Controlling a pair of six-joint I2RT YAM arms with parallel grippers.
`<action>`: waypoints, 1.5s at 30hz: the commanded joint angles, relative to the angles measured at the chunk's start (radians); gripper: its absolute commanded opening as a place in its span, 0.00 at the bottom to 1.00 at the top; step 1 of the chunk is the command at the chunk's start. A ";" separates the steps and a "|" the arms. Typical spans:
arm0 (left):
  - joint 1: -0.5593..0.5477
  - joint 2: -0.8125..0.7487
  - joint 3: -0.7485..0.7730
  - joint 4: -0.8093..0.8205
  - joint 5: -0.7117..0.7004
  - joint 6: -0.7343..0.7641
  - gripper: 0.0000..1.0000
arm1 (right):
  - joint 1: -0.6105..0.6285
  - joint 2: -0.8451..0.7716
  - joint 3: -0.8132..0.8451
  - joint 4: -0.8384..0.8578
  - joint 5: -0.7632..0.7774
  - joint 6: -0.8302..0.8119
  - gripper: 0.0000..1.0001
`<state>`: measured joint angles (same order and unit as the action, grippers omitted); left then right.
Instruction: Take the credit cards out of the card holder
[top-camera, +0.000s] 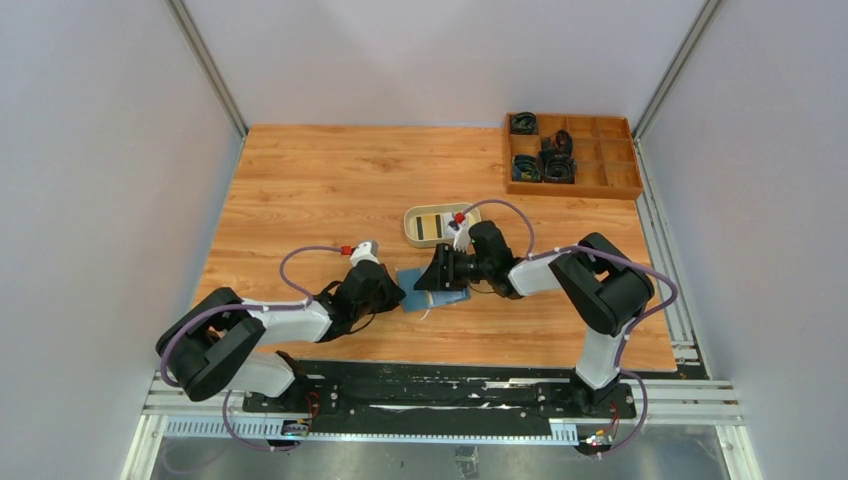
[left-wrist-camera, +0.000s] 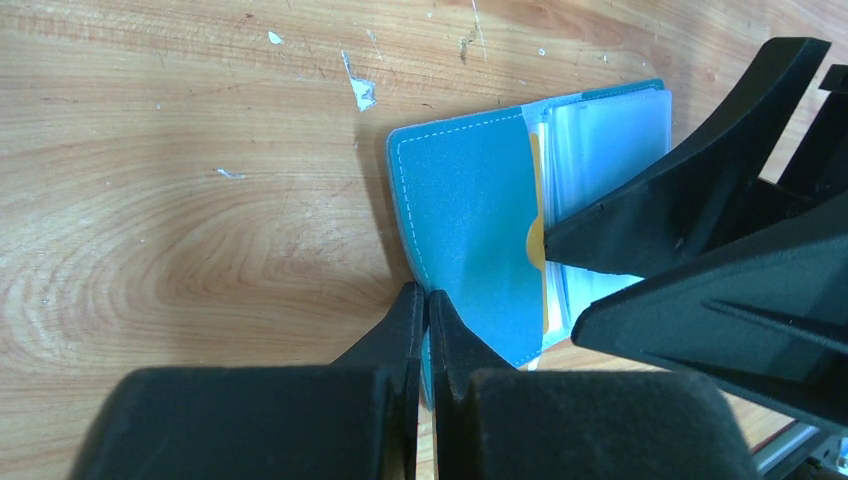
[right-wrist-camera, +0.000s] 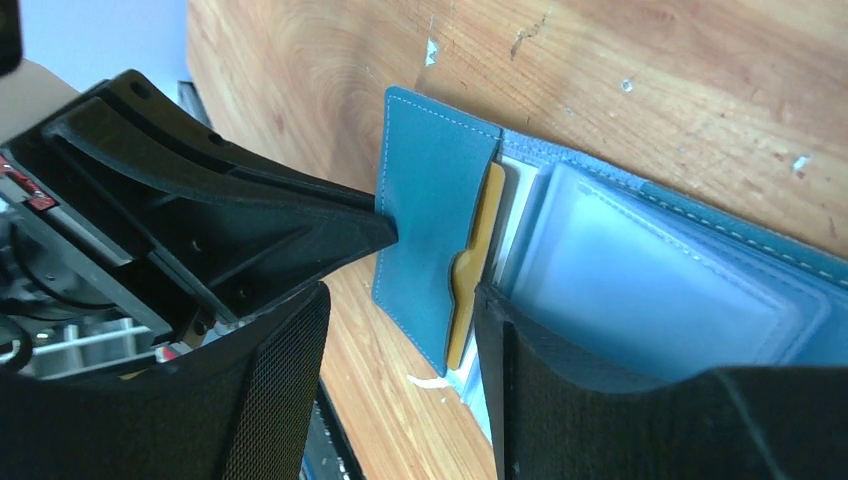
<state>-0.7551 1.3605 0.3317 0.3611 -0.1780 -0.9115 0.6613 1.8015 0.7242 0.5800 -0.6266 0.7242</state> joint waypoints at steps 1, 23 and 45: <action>-0.004 0.051 -0.027 -0.199 -0.030 0.048 0.00 | -0.038 0.074 -0.089 0.095 -0.028 0.162 0.59; -0.004 0.042 -0.014 -0.219 -0.038 0.048 0.00 | -0.031 0.056 -0.055 -0.370 0.242 0.124 0.56; -0.004 0.048 0.000 -0.228 -0.034 0.045 0.00 | -0.029 0.230 -0.098 -0.203 0.111 0.336 0.59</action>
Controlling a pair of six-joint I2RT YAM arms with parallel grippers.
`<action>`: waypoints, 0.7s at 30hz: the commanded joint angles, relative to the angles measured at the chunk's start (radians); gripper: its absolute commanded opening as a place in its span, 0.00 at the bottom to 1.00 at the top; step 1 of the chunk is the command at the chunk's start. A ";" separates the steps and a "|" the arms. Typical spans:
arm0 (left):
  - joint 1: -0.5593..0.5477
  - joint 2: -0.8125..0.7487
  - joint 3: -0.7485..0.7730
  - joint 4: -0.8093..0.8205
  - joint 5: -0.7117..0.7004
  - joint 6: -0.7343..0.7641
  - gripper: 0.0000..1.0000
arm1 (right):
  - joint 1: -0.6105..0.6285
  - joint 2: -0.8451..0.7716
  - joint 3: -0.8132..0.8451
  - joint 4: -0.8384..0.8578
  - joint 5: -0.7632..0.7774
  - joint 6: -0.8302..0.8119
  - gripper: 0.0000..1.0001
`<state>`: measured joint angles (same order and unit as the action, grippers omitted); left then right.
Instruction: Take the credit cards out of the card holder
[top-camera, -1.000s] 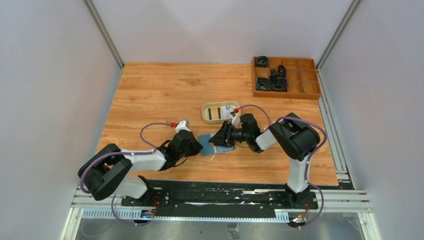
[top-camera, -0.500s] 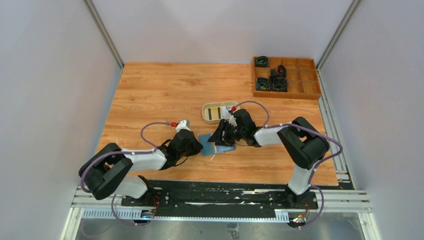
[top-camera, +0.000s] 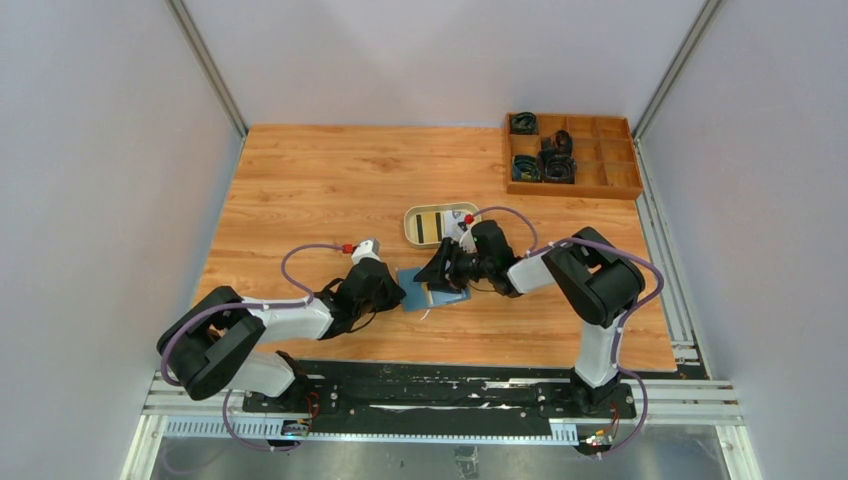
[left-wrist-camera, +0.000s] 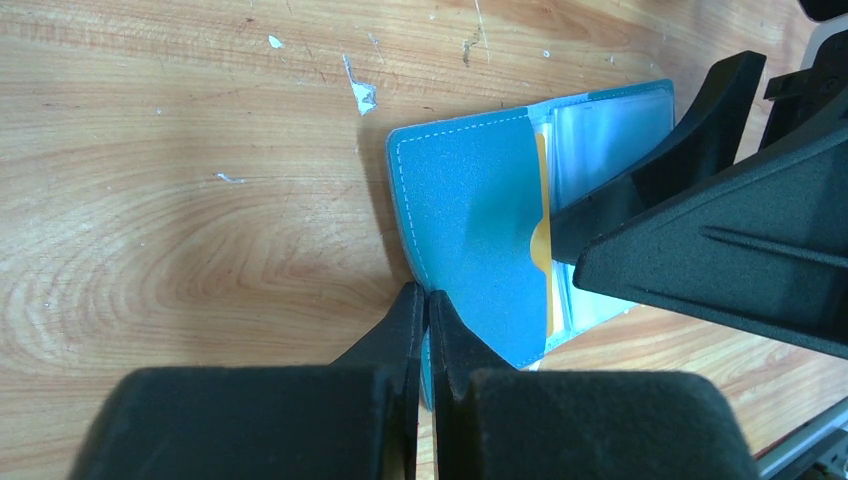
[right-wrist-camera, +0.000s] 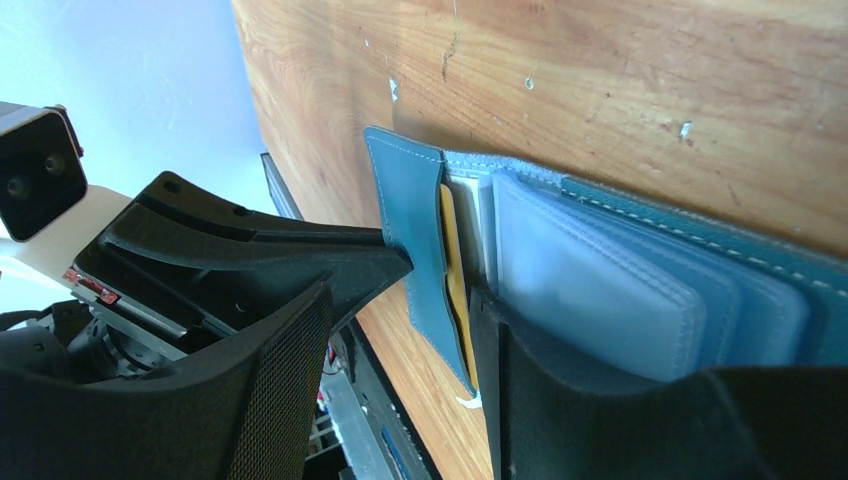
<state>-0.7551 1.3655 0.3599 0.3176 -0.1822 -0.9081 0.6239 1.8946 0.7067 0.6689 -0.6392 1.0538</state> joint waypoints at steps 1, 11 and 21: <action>-0.004 0.045 -0.029 -0.184 -0.030 0.041 0.00 | 0.008 0.139 -0.081 -0.305 0.120 0.013 0.60; -0.004 0.056 -0.027 -0.184 -0.030 0.041 0.00 | 0.010 0.072 -0.078 -0.339 0.111 -0.007 0.43; -0.004 0.053 -0.029 -0.182 -0.030 0.040 0.00 | 0.012 0.006 -0.051 -0.427 0.138 -0.059 0.24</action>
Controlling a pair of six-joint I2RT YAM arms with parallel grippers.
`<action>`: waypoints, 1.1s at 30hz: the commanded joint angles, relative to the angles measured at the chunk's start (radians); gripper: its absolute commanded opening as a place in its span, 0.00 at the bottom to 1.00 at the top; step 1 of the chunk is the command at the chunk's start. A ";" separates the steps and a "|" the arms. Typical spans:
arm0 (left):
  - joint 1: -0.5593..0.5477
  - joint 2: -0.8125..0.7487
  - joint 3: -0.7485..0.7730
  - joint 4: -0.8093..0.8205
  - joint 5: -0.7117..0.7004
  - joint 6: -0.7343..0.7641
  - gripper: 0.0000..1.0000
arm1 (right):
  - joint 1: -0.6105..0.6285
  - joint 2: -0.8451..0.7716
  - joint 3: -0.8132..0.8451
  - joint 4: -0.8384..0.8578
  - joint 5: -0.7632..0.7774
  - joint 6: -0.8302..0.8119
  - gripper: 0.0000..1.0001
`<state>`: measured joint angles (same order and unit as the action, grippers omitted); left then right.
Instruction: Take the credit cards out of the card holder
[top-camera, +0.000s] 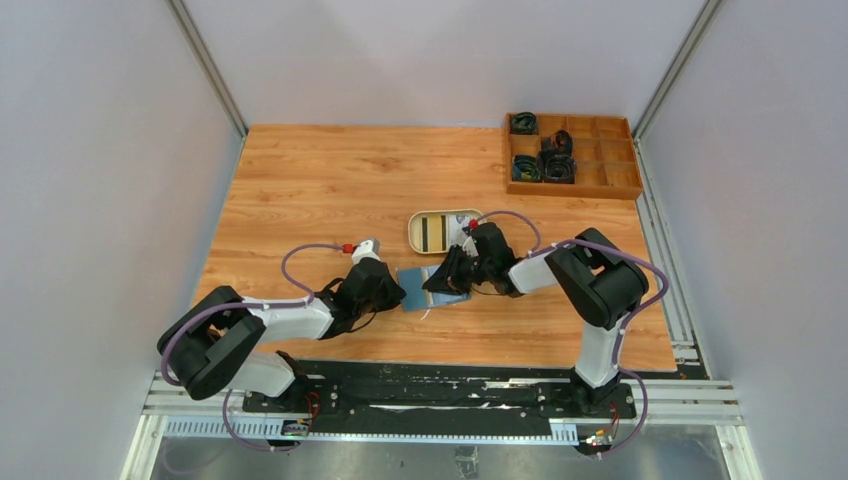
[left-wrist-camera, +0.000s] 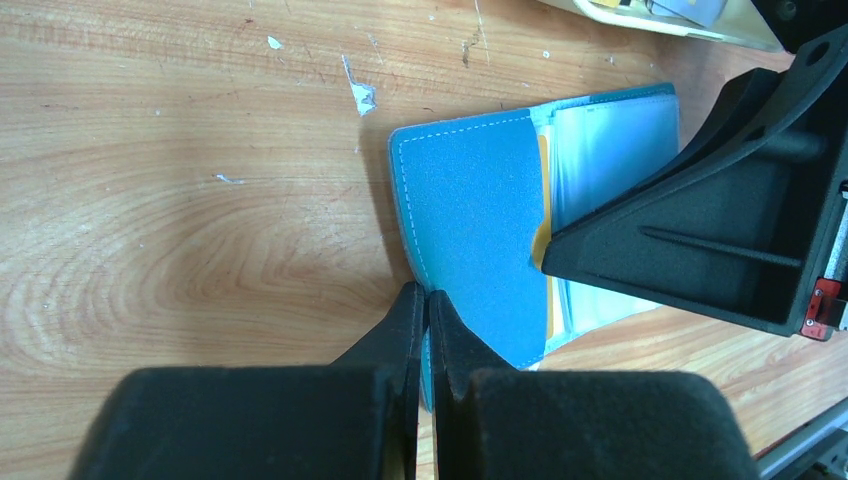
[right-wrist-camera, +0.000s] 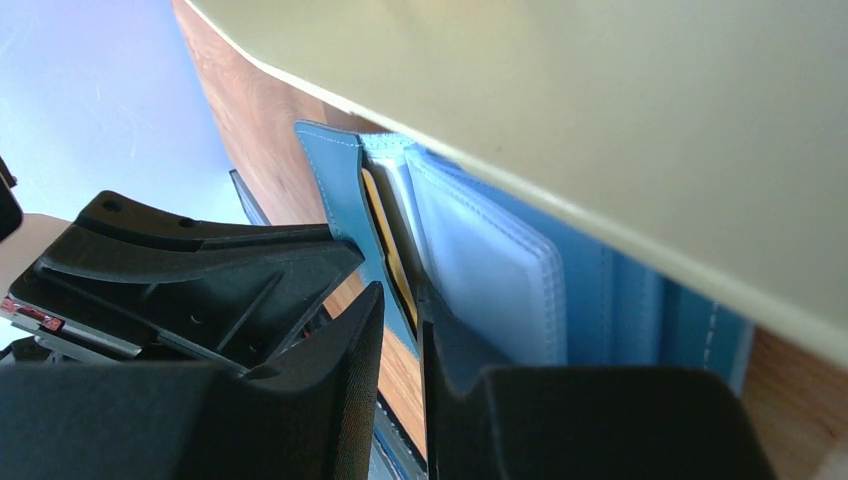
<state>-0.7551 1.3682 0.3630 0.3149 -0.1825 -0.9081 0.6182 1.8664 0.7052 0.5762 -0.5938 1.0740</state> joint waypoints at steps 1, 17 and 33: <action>-0.004 0.051 -0.032 -0.180 -0.029 0.040 0.00 | 0.018 0.019 -0.045 -0.345 0.097 -0.086 0.24; -0.004 0.043 -0.037 -0.178 -0.024 0.043 0.00 | 0.041 -0.038 0.019 -0.431 0.161 -0.101 0.18; -0.009 0.017 -0.074 -0.173 0.088 0.152 0.00 | 0.150 -0.139 -0.031 -0.433 0.346 -0.005 0.25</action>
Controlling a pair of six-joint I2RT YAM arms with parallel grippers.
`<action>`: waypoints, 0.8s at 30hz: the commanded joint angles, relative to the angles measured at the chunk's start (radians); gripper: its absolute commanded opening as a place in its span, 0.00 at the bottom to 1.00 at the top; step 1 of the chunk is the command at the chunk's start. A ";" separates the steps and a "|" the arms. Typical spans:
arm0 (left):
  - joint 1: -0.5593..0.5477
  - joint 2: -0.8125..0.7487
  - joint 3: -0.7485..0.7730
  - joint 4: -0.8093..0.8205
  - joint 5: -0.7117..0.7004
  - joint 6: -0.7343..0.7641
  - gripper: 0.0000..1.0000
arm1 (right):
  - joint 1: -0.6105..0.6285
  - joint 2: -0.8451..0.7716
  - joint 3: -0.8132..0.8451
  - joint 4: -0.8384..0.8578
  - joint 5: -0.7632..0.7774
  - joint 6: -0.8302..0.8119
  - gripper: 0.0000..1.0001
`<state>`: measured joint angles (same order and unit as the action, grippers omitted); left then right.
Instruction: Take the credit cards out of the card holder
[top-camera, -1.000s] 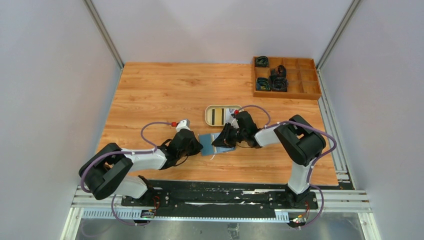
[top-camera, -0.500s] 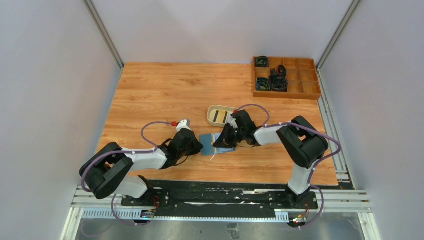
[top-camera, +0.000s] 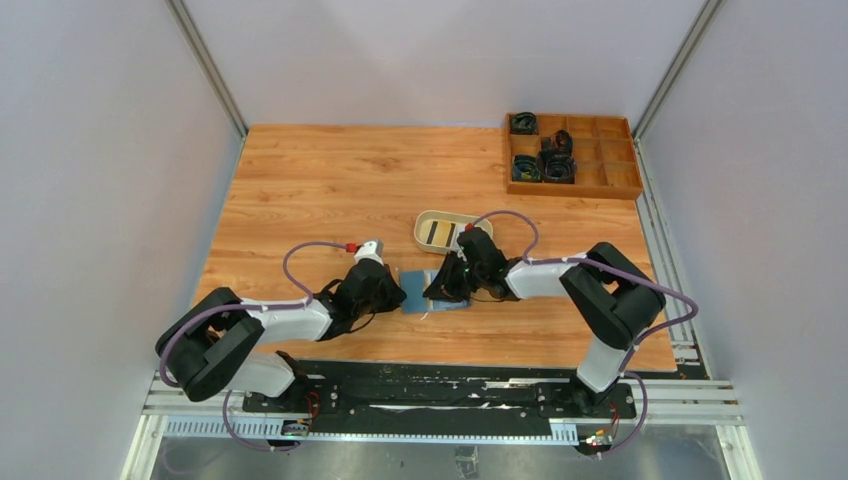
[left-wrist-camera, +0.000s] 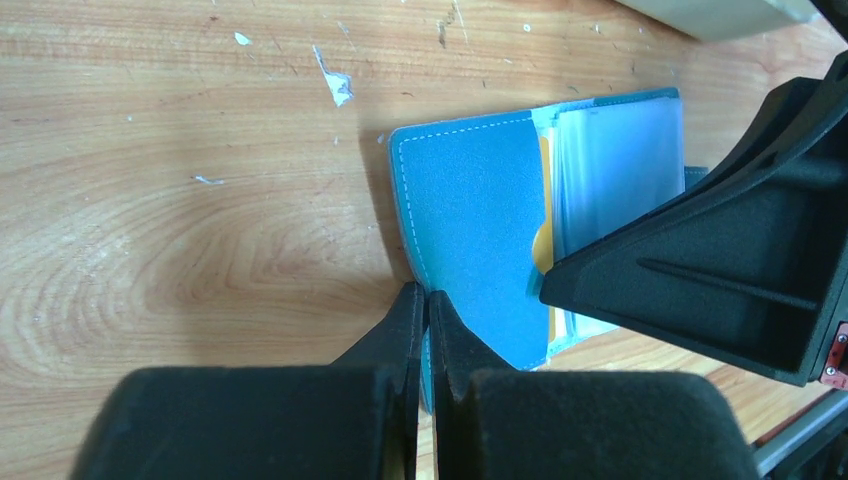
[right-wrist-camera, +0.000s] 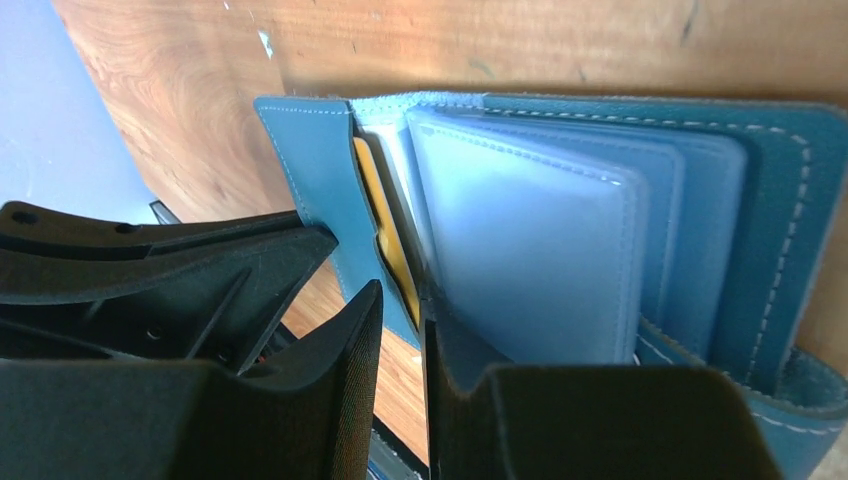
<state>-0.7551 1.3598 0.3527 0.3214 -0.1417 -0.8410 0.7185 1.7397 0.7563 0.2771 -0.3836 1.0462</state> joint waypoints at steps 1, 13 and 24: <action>-0.011 0.029 -0.066 -0.178 0.066 0.093 0.00 | 0.061 -0.024 -0.100 -0.116 0.159 0.038 0.25; -0.051 0.095 -0.075 -0.155 0.158 0.159 0.00 | 0.095 -0.159 -0.382 0.116 0.411 0.158 0.25; -0.089 0.156 -0.059 -0.154 0.187 0.186 0.00 | 0.102 -0.220 -0.459 0.199 0.514 0.137 0.27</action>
<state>-0.8150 1.4322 0.3473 0.4366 0.0196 -0.7181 0.8227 1.4715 0.3416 0.6109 -0.0193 1.2369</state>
